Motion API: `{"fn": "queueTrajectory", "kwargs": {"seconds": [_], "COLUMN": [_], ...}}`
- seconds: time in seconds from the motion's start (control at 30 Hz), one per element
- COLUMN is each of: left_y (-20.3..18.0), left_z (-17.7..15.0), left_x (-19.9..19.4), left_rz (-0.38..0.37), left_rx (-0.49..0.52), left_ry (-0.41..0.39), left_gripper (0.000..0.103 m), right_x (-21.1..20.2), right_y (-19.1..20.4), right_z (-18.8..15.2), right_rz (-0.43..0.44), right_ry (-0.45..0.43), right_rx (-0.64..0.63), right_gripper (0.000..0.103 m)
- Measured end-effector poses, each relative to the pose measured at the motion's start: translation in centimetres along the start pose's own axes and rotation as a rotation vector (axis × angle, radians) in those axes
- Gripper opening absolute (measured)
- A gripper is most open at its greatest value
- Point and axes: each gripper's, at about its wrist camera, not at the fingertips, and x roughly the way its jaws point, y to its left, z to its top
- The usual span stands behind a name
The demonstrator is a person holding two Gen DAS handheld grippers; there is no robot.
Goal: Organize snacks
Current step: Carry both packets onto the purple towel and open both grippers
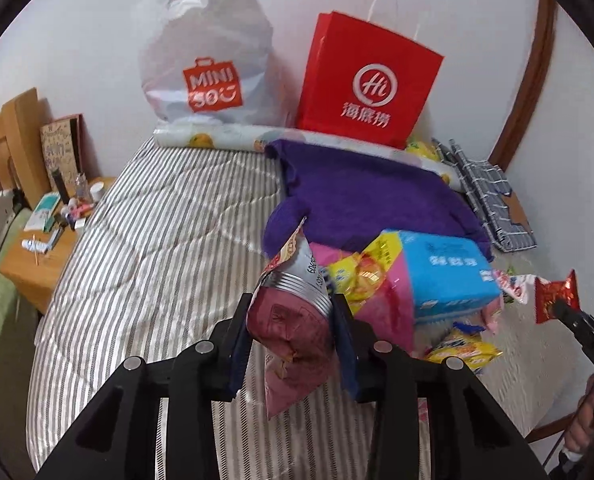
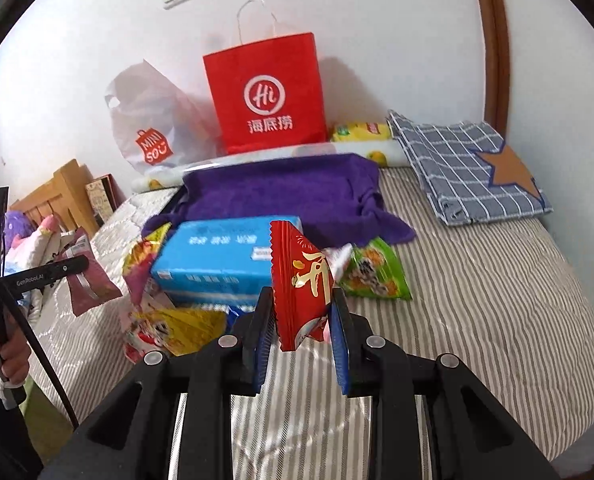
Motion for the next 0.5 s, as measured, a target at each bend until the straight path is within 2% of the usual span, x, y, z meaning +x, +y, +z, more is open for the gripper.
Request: {"fn": "queueTrajectory", "kwargs": {"seconds": [0.23,0.5], "left_y": [-2.7,-5.8], "left_z": [2.4,5.7], "left_x": [0.2,2.0], "left_rz": [-0.062,-0.079], "left_rx": [0.042,0.093], "left_ry": [-0.03,-0.061], "left_gripper": [0.036,0.036], "right_x": [1.5,4.2], "right_y": [0.4,0.2], "right_z": [3.6,8.4], "right_rz": [0.008,0.003], "right_ry": [-0.031,-0.066], "right_rx": [-0.028,-0.041], "right_gripper": [0.027,0.027]}}
